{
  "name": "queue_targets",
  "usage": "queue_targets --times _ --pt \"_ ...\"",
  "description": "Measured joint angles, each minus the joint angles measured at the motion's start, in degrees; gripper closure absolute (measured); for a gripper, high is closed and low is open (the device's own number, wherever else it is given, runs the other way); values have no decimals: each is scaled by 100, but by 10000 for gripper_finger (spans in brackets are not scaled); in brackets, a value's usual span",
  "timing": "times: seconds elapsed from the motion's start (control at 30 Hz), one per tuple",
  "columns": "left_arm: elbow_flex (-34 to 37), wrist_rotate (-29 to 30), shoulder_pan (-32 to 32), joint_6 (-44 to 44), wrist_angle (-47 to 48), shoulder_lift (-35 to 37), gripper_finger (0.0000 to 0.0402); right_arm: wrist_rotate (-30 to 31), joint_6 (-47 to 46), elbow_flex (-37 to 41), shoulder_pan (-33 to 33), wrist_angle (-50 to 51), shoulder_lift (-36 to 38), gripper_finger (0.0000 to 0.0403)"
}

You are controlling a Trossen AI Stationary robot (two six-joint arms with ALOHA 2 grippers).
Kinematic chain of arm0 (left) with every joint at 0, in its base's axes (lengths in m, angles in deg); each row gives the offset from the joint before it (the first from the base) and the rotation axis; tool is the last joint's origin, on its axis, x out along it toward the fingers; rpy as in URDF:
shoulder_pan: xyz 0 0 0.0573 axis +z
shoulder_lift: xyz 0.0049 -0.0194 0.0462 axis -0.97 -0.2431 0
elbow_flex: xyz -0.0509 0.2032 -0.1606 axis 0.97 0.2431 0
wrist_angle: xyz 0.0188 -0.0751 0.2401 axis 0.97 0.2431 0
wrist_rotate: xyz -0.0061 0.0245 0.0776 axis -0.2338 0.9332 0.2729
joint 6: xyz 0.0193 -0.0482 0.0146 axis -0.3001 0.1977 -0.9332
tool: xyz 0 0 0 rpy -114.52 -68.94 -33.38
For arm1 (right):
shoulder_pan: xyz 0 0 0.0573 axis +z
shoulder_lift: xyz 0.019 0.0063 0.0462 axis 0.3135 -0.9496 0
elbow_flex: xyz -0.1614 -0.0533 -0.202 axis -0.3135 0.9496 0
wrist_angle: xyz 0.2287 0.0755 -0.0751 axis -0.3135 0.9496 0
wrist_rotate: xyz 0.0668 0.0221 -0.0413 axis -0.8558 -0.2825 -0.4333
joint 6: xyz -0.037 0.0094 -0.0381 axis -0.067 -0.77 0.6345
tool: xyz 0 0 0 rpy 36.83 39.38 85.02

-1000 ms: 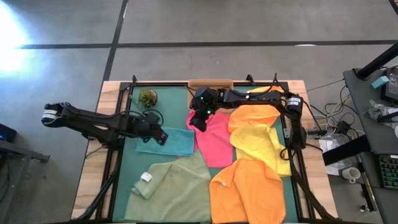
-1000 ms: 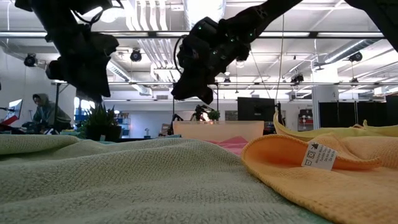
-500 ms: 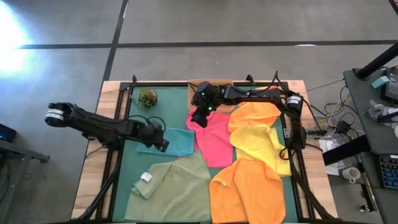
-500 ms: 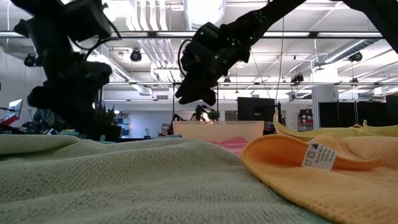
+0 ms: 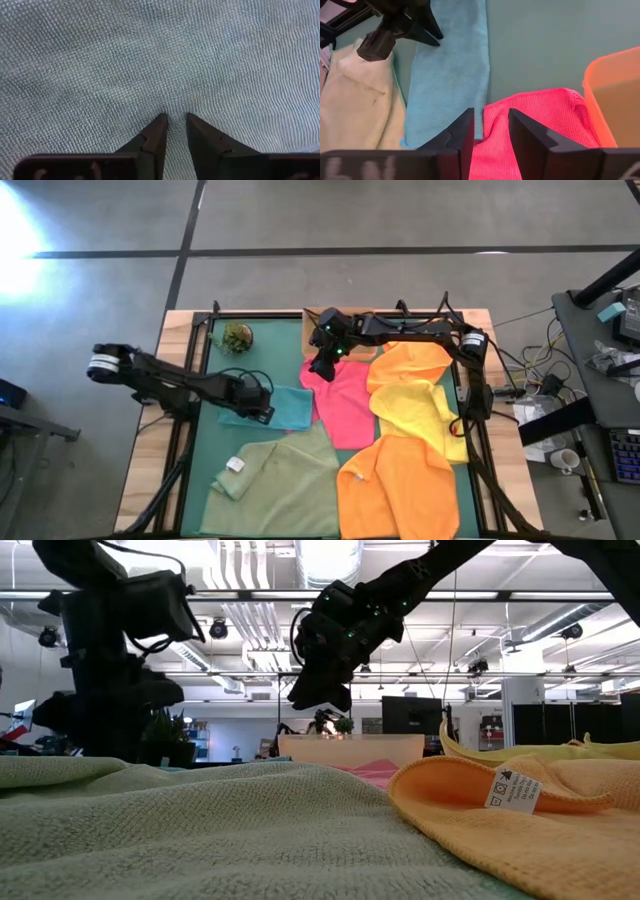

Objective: Fold microfiber towels
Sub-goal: Fold the blue microfiber towel

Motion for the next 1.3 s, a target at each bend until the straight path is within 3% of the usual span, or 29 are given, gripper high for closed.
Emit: queue_targets --times 0.3,0.47,0.67,0.87,0.97,1.13,1.3 --pt "-147 978 536 -1999 -45 -436 367 0 -33 0 0 23 2 291" --pt "-167 1125 917 -2963 187 -413 369 2 -142 0 0 35 2 295" --pt "-590 1122 1071 -3542 1395 -123 369 2 -87 0 0 33 3 297" --pt "-1087 1111 1040 -3527 2008 497 369 0 -39 -1 66 31 4 279" --pt "-1216 996 1034 -3203 1870 886 369 -1 -61 0 178 30 4 266" --pt "-1181 314 956 -2781 1608 1403 369 -2 -33 0 299 8 4 254" --pt "-1179 78 723 -2714 1077 1558 369 15 -37 0 289 -9 5 252"
